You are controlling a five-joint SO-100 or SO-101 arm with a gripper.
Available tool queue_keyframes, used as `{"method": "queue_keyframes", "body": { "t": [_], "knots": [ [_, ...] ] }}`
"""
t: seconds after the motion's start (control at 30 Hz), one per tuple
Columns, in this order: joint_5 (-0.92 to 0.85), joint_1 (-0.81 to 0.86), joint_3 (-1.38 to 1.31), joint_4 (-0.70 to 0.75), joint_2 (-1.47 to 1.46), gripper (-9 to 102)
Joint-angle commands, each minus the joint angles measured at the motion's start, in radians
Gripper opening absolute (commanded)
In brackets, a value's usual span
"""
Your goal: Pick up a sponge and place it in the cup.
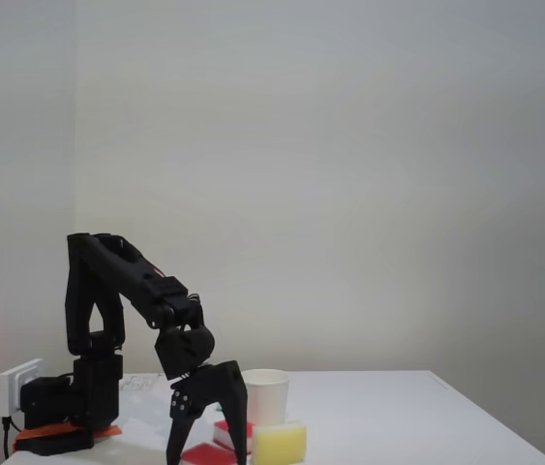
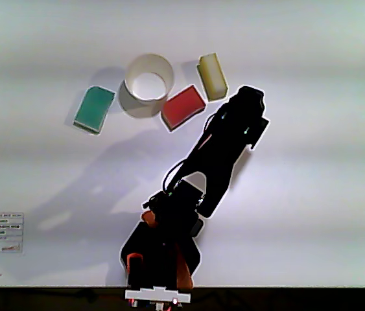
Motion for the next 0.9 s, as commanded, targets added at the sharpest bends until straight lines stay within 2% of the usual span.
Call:
{"method": "queue_keyframes", "body": {
  "t": [0.0, 0.1, 0.37, 0.63, 0.87],
  "knots": [
    [-0.005, -0.009, 0.018, 0.005, 0.0, 44],
    [0.0, -0.031, 0.017, 0.003, 0.0, 39],
    [0.038, -0.066, 0.008, -0.043, -0.046, 6],
    [0.043, -0.061, -0.014, -0.043, -0.08, 0],
    [0.066, -0.054, -0.023, -0.064, -0.091, 0]
  ]
}}
